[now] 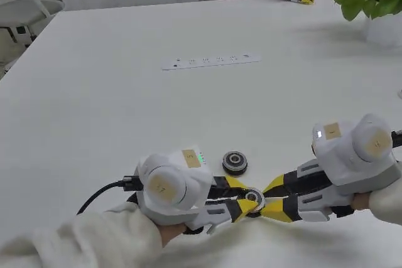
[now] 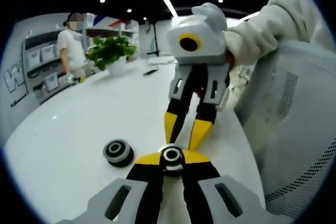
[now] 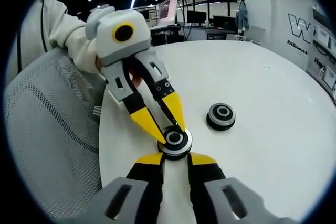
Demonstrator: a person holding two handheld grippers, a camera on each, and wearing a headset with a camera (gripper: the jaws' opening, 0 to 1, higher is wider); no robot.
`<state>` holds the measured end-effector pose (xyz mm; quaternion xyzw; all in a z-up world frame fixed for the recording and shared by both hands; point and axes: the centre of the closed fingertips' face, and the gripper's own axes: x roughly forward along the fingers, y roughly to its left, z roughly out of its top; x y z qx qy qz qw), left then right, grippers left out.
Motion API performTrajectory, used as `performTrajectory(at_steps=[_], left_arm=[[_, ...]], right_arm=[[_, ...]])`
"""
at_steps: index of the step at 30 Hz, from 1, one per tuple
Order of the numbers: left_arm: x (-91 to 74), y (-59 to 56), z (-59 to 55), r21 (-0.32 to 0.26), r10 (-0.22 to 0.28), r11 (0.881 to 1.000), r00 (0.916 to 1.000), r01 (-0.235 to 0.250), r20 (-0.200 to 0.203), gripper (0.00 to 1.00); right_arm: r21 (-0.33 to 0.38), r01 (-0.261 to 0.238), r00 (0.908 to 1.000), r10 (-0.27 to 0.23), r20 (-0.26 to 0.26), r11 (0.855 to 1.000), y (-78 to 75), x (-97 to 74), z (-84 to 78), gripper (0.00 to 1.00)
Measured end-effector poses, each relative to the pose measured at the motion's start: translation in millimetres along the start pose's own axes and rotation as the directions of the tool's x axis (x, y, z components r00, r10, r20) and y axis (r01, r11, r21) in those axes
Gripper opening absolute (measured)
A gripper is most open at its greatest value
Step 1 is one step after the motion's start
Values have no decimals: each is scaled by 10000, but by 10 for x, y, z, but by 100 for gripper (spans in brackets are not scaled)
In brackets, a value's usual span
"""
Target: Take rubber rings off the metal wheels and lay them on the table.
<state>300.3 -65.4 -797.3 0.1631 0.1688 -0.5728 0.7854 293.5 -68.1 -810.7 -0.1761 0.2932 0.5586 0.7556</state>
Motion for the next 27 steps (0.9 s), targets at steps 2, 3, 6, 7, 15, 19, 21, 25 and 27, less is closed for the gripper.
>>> performTrajectory(at_steps=[2,3,6,7,15,19,21,25,27], left_arm=[[-4,2,-3,5,9,10000,10000,-9,-12,14],[-6,3,-5,5,10,10000,10000,-10,-14,14],[-17,2,-9,6,-21,10000,10000,21,-10,14],[-22,-6,-13,10,-80,10000,10000,80,-12,14],[-28,-3,-12,16,-65,10000,10000,65,8,14],[-33,0,-12,26,-78,10000,10000,78,32,14],[-33,-2,-11,52,-75,10000,10000,75,52,14],[-35,-2,-10,103,-80,9999,9999,79,89,14],[-38,-3,-10,107,-95,9999,9999,94,120,13]], right_arm=[[-130,-3,10000,2,-22,9999,10,-1,1,13],[-139,-7,10000,6,-31,9999,8,-1,0,12],[-251,38,9999,-42,-159,9997,0,-3,-19,8],[-418,179,9992,-193,-341,9990,-34,-9,-45,4],[-609,172,9993,-193,-335,9980,-32,5,-22,2],[-568,339,9989,-358,-317,9978,-70,-8,-12,0],[-439,385,9987,-399,-322,9983,-75,-7,-17,0],[255,459,9983,-450,-366,9986,-95,-22,-16,0],[593,454,9986,-436,-304,9972,-105,-30,-14,0]])
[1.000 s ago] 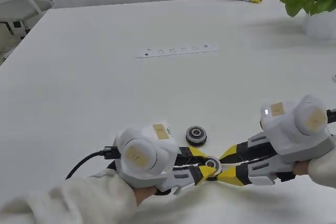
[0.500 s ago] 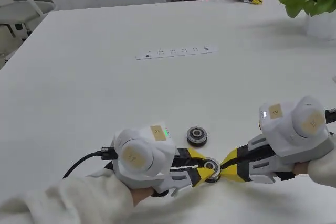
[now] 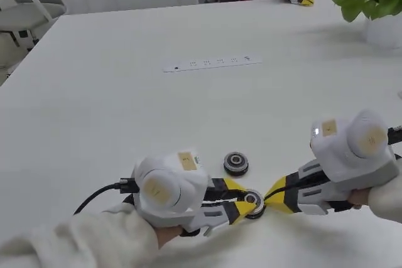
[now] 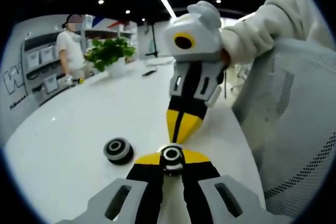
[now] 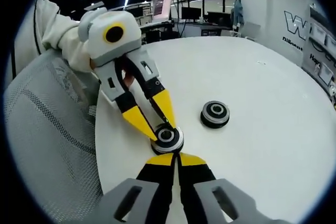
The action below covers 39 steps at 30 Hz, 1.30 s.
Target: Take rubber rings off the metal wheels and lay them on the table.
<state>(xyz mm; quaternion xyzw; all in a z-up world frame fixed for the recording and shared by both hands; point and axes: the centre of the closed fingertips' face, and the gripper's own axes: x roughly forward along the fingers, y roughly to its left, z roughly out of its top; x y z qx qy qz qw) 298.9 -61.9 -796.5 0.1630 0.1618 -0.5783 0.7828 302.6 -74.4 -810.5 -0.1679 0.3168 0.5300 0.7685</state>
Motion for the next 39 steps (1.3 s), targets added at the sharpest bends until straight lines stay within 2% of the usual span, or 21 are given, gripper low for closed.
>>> performTrajectory(at_steps=[2,4,9,12,18,20,22,25,27,28,30,31,32,34,39], left_arm=[[-8,-4,-1,12,-45,10000,10000,45,43,13],[-27,-6,-11,18,-133,9999,9999,133,88,13],[-52,2,-29,59,-166,9998,9998,165,77,13],[-60,2,-35,62,-190,9998,9998,189,73,13],[-55,-3,-34,82,-182,9998,9998,181,78,13],[-56,-4,-33,83,-179,9998,9998,178,83,13],[-56,-7,-33,76,-176,9998,9998,175,96,13],[-60,-8,-37,72,-176,9998,9998,175,122,13],[-63,-13,-38,61,-172,9998,9997,171,157,13],[-64,-15,-39,58,-171,9998,9997,170,179,13],[-63,-16,-44,80,-168,9998,9996,166,237,13],[-68,-18,-41,81,-170,9998,9995,167,266,13],[-69,-18,-39,64,-168,9998,9994,167,295,14],[-71,-17,-38,49,-167,9999,9993,166,330,14],[-76,-11,-34,21,-173,9998,9990,172,414,14]], right_arm=[[135,-61,10000,60,77,9999,10,3,-5,0],[572,-128,9997,115,229,9983,17,17,0,0],[414,-41,9997,31,228,9991,36,60,18,0],[710,-63,9997,47,222,9975,28,49,26,0],[1738,-120,9996,75,264,9847,14,27,39,0],[2149,-158,9994,90,325,9765,8,19,42,0],[2807,-208,9994,122,324,9596,30,23,40,0],[3881,-355,9988,197,445,9209,13,19,35,0],[4775,-519,9977,243,638,8771,5,13,38,0],[5255,-636,9967,273,766,8484,-6,6,42,0],[5745,-805,9948,299,969,8145,-12,-9,53,0],[5810,-836,9945,312,997,8096,-11,-12,53,0],[5779,-838,9944,310,1007,8118,-4,-12,54,0],[5845,-845,9944,313,1006,8070,21,-8,64,0],[5736,-838,9944,316,1004,8148,63,-4,109,0]])
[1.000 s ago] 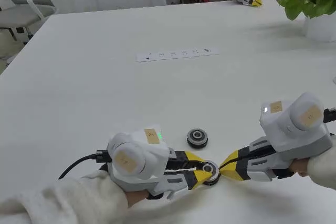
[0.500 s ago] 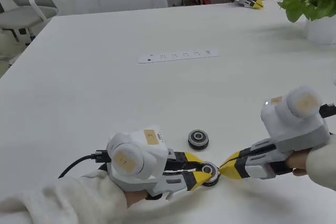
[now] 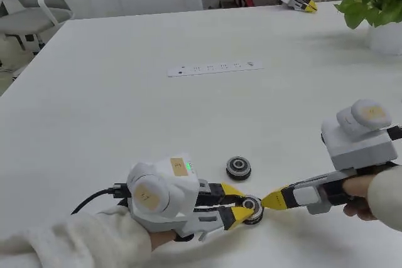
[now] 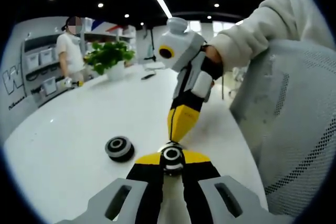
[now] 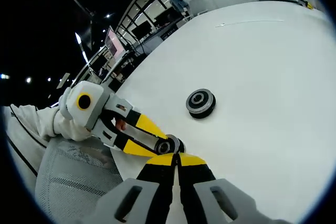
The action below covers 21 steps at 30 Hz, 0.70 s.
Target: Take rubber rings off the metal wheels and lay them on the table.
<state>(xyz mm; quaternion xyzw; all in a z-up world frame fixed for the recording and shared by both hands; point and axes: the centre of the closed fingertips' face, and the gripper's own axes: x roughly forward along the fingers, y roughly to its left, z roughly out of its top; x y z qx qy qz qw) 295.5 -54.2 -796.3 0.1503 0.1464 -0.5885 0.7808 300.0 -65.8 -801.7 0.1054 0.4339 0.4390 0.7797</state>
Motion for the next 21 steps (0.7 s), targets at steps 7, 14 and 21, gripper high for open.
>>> performTrajectory(at_steps=[7,14,21], left_arm=[[1,9,3,-64,3,10000,10000,-3,43,13],[8,13,0,-74,5,10000,10000,-5,18,14],[12,17,0,-123,7,9999,10000,-7,23,14]], right_arm=[[-309,28,10000,-30,-68,9995,55,8,18,0],[-374,-4,9998,-3,-173,9993,66,14,28,0],[-605,2,9999,-12,-158,9982,80,12,52,0]])
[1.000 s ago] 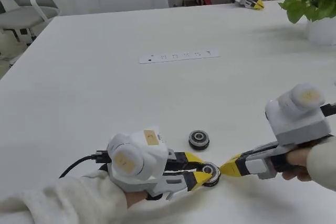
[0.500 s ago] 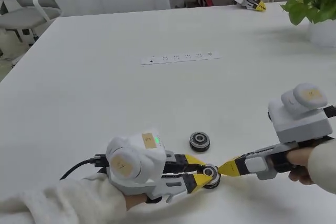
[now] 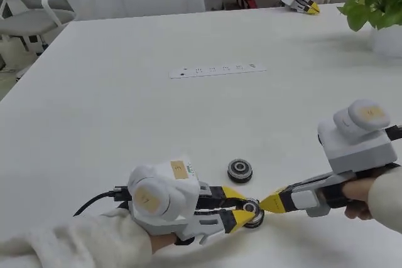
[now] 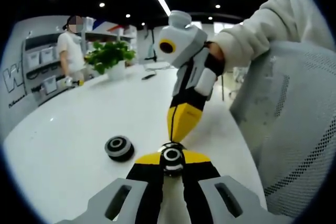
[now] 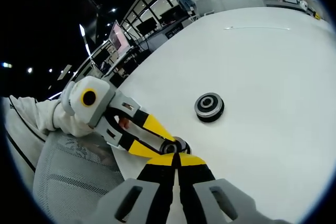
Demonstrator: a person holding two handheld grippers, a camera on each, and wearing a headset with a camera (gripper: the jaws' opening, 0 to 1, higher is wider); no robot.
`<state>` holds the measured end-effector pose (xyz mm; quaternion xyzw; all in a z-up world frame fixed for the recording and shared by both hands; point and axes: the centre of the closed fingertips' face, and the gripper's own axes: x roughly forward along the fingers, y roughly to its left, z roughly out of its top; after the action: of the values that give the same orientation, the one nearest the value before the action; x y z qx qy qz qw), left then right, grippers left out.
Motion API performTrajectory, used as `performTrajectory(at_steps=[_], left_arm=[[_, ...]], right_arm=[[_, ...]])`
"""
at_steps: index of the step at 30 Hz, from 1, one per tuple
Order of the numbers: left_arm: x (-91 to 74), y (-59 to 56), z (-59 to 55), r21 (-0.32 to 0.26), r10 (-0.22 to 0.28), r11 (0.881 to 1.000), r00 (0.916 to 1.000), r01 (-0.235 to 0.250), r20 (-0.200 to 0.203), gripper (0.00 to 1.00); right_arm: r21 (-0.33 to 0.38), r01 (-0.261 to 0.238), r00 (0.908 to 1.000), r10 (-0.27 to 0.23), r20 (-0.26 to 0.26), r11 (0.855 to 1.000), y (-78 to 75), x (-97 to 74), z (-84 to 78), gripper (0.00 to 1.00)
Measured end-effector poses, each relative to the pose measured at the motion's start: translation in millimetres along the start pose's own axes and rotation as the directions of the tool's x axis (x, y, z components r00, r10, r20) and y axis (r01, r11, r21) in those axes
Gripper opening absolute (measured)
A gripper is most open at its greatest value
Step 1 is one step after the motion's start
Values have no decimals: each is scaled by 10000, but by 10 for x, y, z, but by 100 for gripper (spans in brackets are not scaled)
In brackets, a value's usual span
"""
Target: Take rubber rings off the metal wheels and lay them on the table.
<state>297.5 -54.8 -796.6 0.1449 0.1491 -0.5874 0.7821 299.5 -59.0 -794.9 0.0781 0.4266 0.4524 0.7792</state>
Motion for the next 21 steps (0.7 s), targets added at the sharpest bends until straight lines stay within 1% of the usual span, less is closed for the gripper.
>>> performTrajectory(at_steps=[16,21], left_arm=[[-1,-1,-2,-9,14,10000,10000,-14,20,14],[2,12,-3,-50,85,10000,10000,-85,11,14]], right_arm=[[-91,-233,9997,234,120,9997,63,-1,35,0],[-7,-253,9995,253,206,9997,66,-18,53,0]])
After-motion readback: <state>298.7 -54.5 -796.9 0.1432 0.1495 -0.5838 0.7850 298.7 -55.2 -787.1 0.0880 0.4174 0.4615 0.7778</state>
